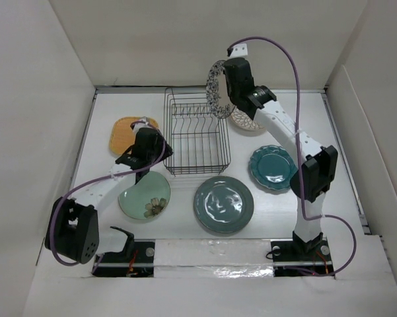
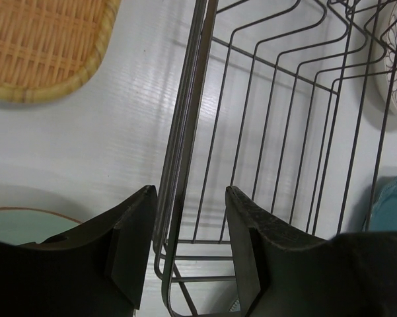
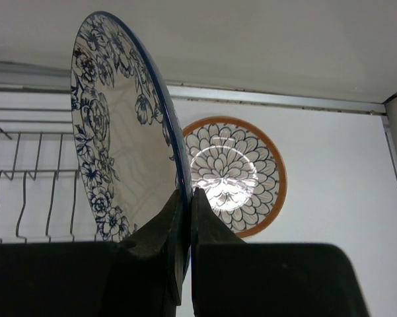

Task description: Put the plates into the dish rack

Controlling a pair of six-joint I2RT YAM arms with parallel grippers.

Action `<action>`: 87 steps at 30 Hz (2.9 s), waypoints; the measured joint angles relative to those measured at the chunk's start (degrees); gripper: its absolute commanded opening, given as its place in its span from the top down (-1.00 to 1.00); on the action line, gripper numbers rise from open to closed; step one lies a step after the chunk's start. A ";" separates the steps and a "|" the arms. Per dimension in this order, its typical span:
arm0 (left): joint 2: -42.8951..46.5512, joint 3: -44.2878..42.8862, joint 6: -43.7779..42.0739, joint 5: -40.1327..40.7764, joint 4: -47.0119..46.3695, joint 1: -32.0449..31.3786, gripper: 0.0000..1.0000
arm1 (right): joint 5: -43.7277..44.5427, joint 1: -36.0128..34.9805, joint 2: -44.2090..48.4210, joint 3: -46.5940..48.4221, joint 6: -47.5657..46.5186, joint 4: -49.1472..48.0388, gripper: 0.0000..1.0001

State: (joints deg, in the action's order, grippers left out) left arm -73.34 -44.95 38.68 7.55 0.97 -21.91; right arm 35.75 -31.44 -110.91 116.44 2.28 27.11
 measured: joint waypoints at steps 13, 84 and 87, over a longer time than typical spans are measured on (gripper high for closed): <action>-0.85 2.49 1.97 -2.62 -3.32 -3.39 0.14 | 8.31 -4.28 -4.17 2.45 1.51 4.76 1.00; 25.64 -6.38 -15.69 9.86 7.04 -16.00 -0.54 | 26.05 -10.45 -14.10 7.65 2.32 4.52 1.00; 25.64 -6.38 -15.69 9.88 7.04 -16.00 -0.54 | 25.94 -10.58 -14.32 6.14 4.17 4.63 1.00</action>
State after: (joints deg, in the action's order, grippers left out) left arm -47.70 -51.33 22.98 17.43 8.01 -37.91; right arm 61.69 -42.02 -125.23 122.58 6.46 31.75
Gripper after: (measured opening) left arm 0.768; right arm 0.058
